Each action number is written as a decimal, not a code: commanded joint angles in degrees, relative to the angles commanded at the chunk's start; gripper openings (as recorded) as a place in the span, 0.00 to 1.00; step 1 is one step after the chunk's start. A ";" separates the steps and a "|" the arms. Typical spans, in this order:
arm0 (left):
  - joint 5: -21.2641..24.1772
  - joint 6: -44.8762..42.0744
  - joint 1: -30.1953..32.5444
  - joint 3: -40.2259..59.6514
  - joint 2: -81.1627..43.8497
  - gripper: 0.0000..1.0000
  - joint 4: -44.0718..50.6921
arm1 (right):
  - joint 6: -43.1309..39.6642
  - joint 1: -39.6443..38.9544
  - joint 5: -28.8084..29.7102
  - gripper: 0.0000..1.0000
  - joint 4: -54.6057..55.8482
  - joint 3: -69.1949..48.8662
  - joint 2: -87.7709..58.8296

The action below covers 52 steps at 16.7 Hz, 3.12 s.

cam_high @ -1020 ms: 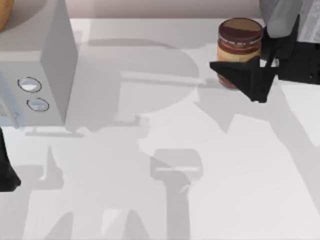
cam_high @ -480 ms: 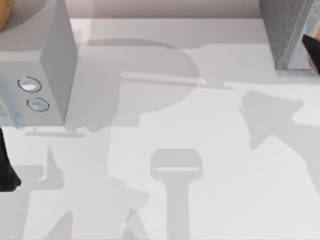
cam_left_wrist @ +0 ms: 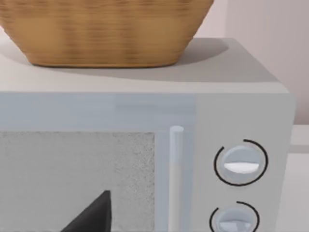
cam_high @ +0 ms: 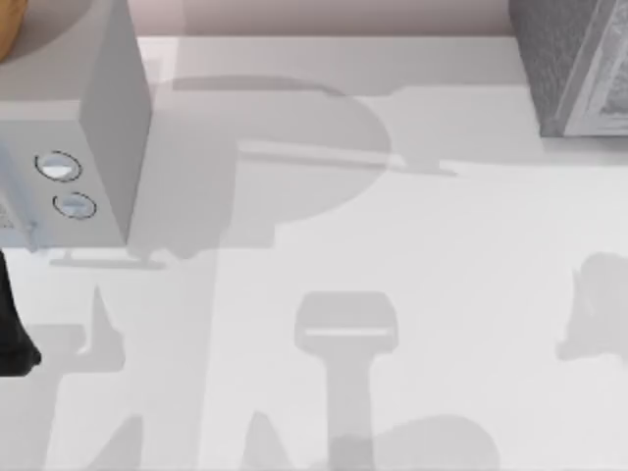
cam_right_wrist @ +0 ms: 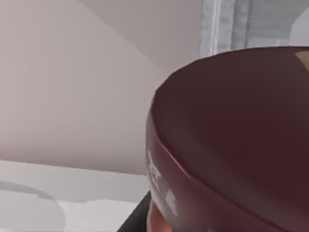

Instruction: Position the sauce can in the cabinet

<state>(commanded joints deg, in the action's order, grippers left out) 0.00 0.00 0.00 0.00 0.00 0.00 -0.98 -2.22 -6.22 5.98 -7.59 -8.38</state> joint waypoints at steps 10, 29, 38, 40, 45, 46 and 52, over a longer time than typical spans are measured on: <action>0.00 0.00 0.00 0.00 0.00 1.00 0.00 | 1.04 2.01 6.11 0.00 -5.90 7.56 8.13; 0.00 0.00 0.00 0.00 0.00 1.00 0.00 | 1.39 -4.85 13.21 0.00 -22.62 -60.70 -38.28; 0.00 0.00 0.00 0.00 0.00 1.00 0.00 | 1.83 -8.43 17.07 0.00 -33.04 -96.37 -65.51; 0.00 0.00 0.00 0.00 0.00 1.00 0.00 | 1.94 -8.72 17.49 0.00 -34.94 -98.73 -68.37; 0.00 0.00 0.00 0.00 0.00 1.00 0.00 | 1.97 -8.80 17.63 0.00 -35.60 -99.18 -69.08; 0.00 0.00 0.00 0.00 0.00 1.00 0.00 | 2.08 -8.60 17.57 0.00 -35.49 -98.90 -69.02; 0.00 0.00 0.00 0.00 0.00 1.00 0.00 | 2.01 -6.95 16.05 0.00 -33.56 -107.99 -77.44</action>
<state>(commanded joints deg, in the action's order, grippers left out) 0.00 0.00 0.00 0.00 0.00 0.00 1.02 -9.16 9.83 -27.59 -115.58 -85.83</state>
